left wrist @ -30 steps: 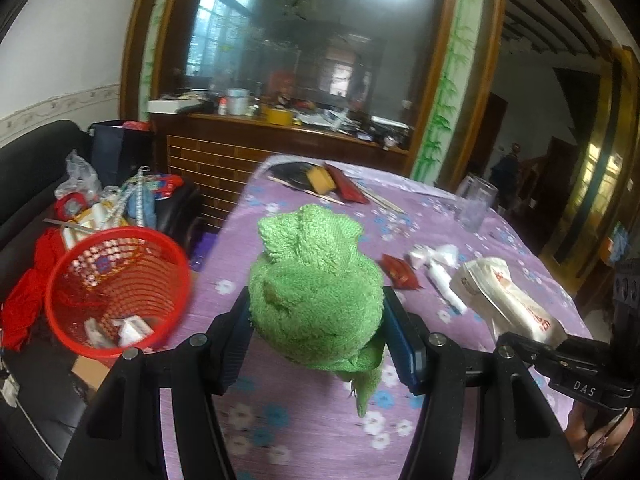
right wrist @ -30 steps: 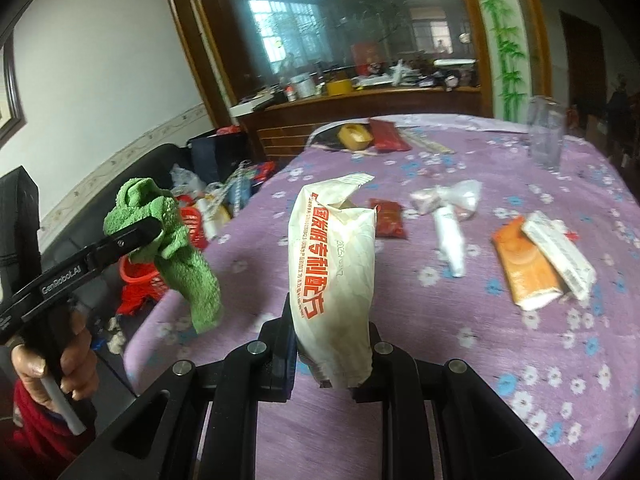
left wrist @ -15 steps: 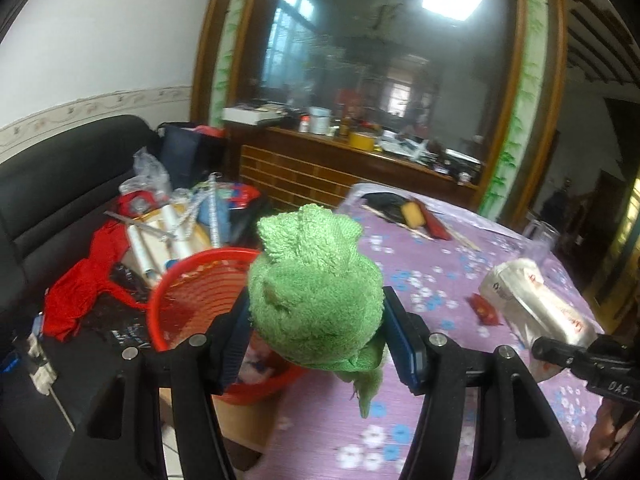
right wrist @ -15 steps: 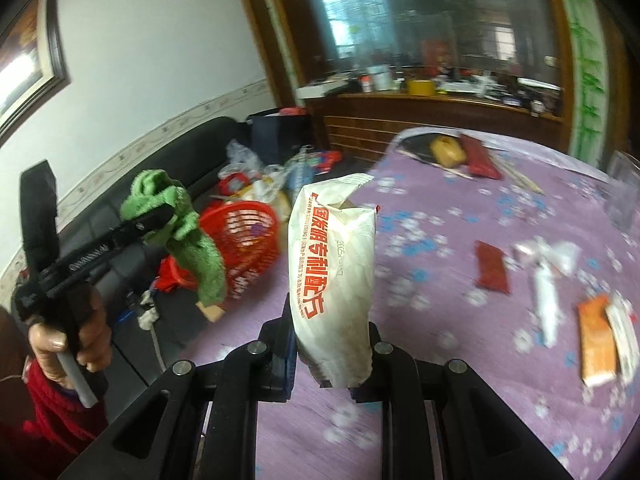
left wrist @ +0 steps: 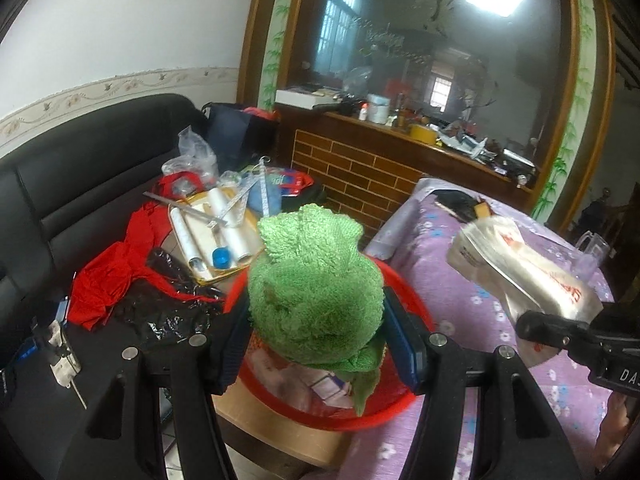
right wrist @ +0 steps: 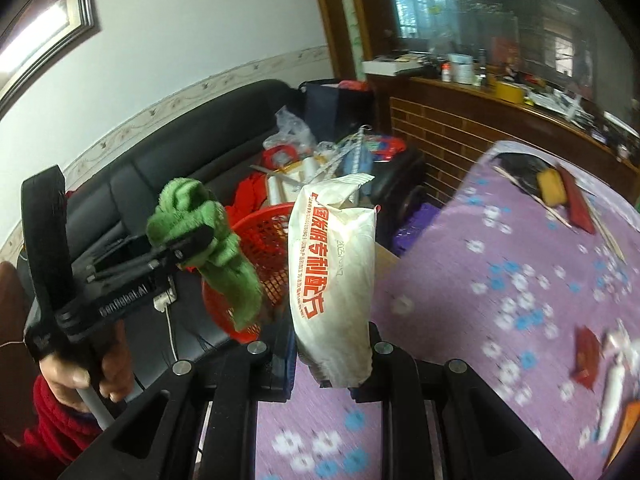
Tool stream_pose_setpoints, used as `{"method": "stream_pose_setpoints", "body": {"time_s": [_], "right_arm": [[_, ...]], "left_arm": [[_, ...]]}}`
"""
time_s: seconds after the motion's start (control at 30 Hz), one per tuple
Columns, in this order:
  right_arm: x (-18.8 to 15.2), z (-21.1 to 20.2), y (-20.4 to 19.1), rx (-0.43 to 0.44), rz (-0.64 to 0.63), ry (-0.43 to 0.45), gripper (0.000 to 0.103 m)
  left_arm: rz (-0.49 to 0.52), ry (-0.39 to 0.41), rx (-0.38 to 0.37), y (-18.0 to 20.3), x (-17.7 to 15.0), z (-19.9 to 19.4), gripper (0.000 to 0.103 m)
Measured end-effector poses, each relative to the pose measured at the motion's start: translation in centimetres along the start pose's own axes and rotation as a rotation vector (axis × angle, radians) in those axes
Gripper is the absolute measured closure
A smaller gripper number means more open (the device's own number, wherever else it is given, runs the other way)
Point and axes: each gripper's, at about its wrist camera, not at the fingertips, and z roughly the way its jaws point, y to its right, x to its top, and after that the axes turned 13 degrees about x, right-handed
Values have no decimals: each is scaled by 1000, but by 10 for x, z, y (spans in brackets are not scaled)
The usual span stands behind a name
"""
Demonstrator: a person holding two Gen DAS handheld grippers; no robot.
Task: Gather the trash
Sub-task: 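Open both tools over the red basket to drop the cloth and bag, then move both tools back over the table toward the remaining trash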
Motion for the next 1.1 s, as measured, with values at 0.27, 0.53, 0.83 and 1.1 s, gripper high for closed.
{"method": "stream_pose_setpoints", "body": {"time_s": [0.27,0.53,0.83,1.1], "right_arm": [[26,51,-3,36,5,-28,82],[35,76,18,95,86,-36,58],[16,20,19,43,74,35,49],[-48,-43,16,-403,-42,71,39]], "left_arm": [[-1,-29,17,-7,0,24,43],[-30,-33,10,-10,1,32,38],[-1,53,9,13,-2,-7,28],[54,122,8,59,-27,-52,23]]}}
